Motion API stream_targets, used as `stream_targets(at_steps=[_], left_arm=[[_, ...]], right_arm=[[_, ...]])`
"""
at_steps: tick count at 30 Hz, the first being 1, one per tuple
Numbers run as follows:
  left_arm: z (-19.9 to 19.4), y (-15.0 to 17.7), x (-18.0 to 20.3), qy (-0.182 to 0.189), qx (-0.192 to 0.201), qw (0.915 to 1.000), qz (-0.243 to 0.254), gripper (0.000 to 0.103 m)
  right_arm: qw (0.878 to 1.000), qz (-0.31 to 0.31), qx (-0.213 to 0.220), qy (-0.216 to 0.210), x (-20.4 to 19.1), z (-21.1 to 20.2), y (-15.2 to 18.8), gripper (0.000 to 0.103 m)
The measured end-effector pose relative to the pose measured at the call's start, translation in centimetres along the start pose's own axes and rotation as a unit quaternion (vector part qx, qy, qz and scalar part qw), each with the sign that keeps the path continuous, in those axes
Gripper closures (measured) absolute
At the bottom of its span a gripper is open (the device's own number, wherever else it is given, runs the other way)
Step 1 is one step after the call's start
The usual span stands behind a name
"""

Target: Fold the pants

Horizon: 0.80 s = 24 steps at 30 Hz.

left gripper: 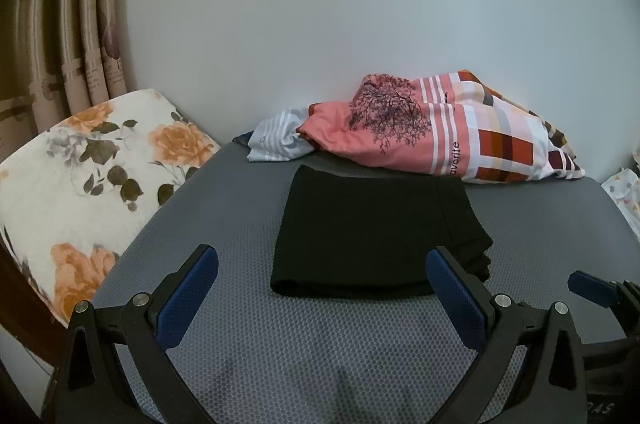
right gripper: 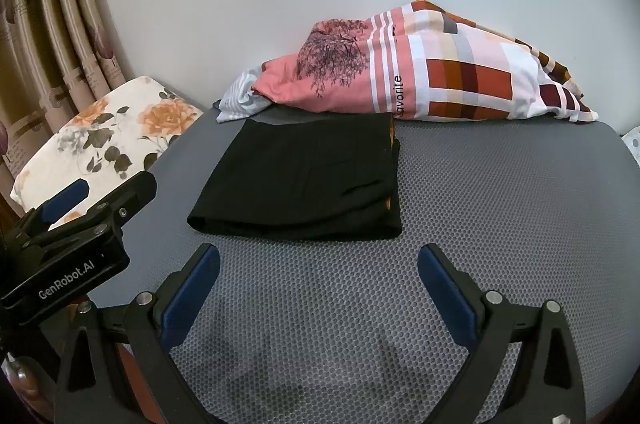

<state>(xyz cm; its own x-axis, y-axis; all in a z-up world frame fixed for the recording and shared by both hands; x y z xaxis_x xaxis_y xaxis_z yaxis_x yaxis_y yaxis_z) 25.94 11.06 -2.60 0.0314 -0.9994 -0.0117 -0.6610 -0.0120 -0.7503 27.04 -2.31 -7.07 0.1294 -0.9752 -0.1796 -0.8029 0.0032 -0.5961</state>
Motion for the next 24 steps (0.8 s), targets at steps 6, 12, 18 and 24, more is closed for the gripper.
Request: stream_targets(at_steps=[6,12,18,24], left_arm=[[0.2,0.3,0.0,0.001,-0.003,1.0000,0.003,0.000],[0.5,0.4,0.0,0.006,-0.007,1.0000,0.002,0.000],[1.0,0.5,-0.5,0.010,-0.011,0.9997,-0.021,0.000],[0.2,0.2,-0.3,-0.001,0.007,0.9999,-0.010,0.000]], right_arm=[[1.000,-0.003,-0.004,-0.001,0.0,0.3,0.1,0.004],[1.000,-0.002,-0.005,-0.001,-0.1,0.4,0.1,0.004],[1.000,-0.002,-0.010,-0.003,0.2,0.8,0.2,0.004],[1.000,-0.004,-0.014,-0.005,0.2,1.0,0.1,0.004]])
Point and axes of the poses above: each gripper's, at about its wrist camera, not at the fingertips, and z roughly the way its jaws point, x to its right, y to its underside, the point moved 7 cm from there along z, roughly the way its jaws point, and after that the axes turned 6 degrees about -x, right-handed, at the moved point
